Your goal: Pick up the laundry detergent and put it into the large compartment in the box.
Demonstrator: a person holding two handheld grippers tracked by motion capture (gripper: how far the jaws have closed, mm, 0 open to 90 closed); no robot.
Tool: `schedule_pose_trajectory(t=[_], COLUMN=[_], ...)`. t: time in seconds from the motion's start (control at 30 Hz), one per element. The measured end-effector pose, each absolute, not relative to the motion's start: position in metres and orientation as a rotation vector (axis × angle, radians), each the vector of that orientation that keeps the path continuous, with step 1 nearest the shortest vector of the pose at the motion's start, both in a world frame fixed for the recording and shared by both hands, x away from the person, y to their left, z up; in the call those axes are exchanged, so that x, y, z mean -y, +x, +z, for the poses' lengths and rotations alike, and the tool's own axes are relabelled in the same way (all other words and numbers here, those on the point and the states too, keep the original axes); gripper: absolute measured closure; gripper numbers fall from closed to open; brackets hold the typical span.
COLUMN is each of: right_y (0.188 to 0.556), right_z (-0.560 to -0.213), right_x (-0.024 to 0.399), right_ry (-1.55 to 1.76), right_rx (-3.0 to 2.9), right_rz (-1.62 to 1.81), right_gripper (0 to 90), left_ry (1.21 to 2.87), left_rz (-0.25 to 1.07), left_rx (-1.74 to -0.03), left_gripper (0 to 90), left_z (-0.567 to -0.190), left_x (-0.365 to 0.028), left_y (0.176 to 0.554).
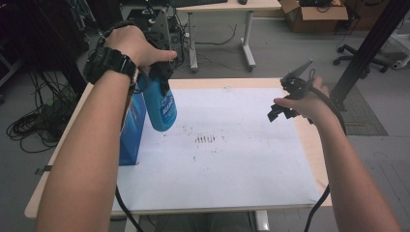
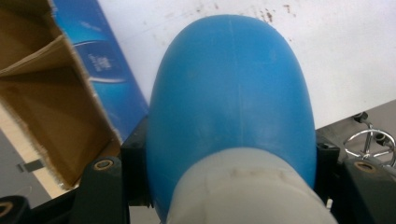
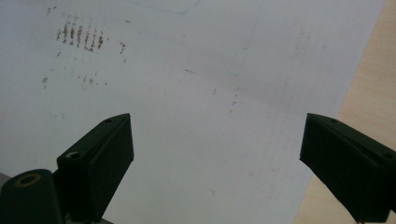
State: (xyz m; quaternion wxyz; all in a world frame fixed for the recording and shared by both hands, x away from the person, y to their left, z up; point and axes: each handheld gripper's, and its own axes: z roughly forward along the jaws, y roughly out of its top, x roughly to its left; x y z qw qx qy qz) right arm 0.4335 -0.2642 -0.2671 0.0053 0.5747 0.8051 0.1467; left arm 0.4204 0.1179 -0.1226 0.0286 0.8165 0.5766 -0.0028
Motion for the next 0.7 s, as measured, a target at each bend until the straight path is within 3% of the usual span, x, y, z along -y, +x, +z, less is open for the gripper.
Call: schedule_pose_trajectory(t=[0.7], right_y=[0.438], right_z=[-0.272], right_x=[0.263], right_ry=[1.815], right_rx=[-2.521], right_rz=[0.446], right_gripper=[9.7], left_ry=[2.319], left_rz=[0.054], left_rx=[-1.991], left_gripper=[37.6], left_z=[-0.108], left_x=[-0.2], left_y=[0.421])
